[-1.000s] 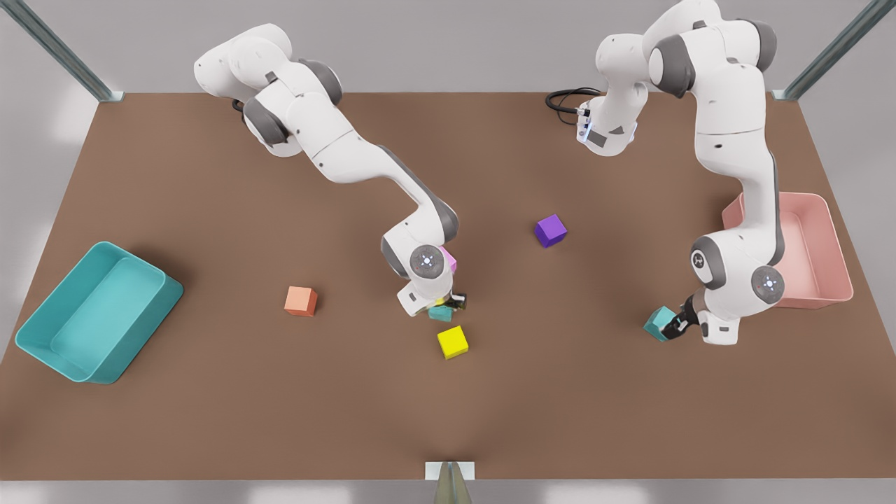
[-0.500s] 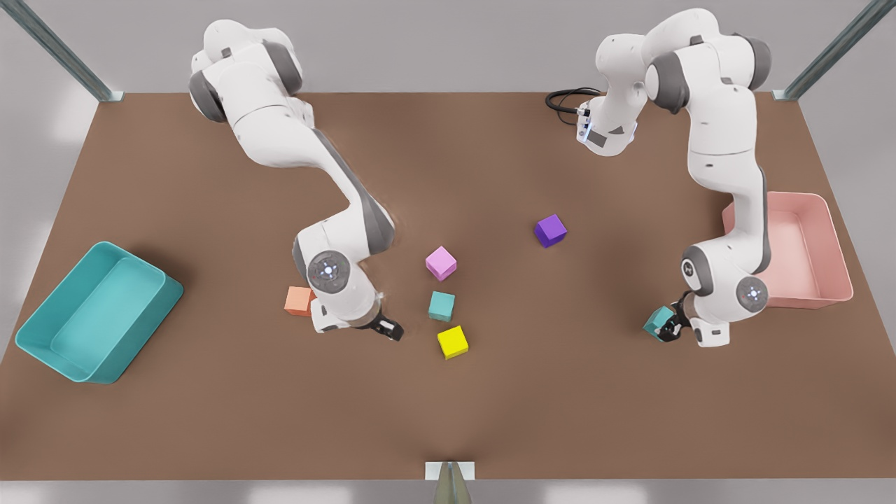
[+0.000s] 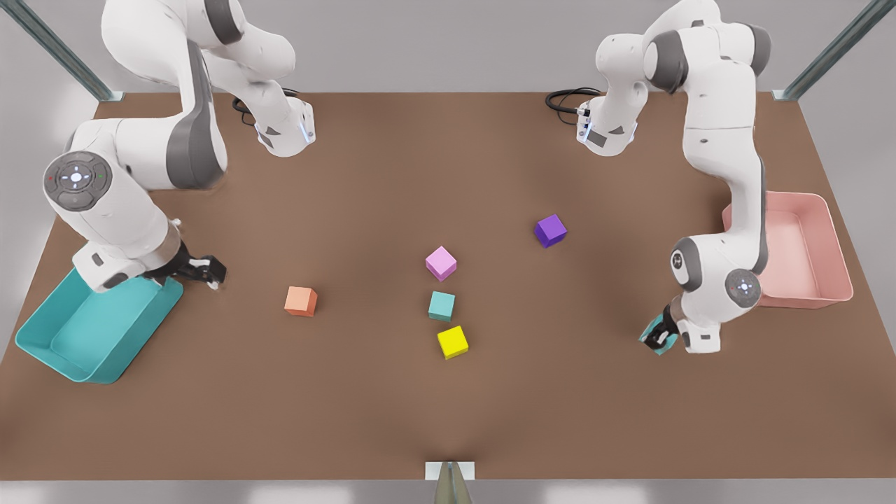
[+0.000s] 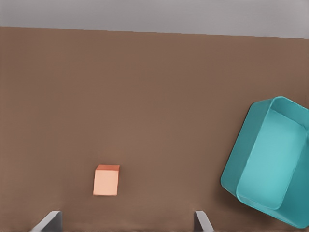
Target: Stack the two blue cubes on top of each other
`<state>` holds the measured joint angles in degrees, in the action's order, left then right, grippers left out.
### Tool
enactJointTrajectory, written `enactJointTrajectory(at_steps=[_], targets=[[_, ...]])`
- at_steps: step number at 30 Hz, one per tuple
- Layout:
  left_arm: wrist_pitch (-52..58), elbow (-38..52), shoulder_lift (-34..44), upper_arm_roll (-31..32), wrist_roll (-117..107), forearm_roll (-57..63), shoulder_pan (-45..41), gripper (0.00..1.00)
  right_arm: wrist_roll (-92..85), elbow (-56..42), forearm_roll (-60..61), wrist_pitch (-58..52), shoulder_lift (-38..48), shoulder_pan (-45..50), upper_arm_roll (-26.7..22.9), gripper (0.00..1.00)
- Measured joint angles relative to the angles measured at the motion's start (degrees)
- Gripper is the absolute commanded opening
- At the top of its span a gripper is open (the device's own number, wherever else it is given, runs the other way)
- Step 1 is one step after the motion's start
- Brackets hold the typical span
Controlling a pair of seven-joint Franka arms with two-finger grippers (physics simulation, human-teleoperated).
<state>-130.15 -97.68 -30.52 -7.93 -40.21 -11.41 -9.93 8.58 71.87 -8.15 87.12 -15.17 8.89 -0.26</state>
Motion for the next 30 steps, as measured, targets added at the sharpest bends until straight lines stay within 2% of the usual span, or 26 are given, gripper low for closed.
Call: enactJointTrajectory(at_steps=[2,6,10,16,23,30], targets=[[2.99,2.72,0.36,3.1,-0.44,1.58,-5.37,0.55,-2.34,4.41,-0.33,-2.12,4.0,-0.45,0.26,1.0],[7.04,7.3,-2.59,4.39,-2.68,2.94,-20.38,0.55,-6.25,9.6,-0.24,-4.38,7.0,-1.78,1.39,1.0],[9.13,15.46,-8.81,4.79,-6.28,3.32,-26.78,0.55,-8.51,9.64,-0.47,-5.59,7.27,-2.14,1.26,1.0],[10.54,18.79,-11.12,6.37,-11.69,3.19,-29.19,0.55,-11.05,9.45,-0.71,-6.44,6.6,-2.25,1.11,1.0],[11.05,27.82,-18.47,7.31,-17.02,3.09,-30.91,0.55,-13.12,9.56,-0.6,-6.78,5.99,-2.21,1.15,1.0],[11.16,29.37,-19.97,8.45,-21.11,3.0,-31.12,0.56,-14.5,9.8,-0.48,-7.15,5.48,-2.22,1.13,1.0]])
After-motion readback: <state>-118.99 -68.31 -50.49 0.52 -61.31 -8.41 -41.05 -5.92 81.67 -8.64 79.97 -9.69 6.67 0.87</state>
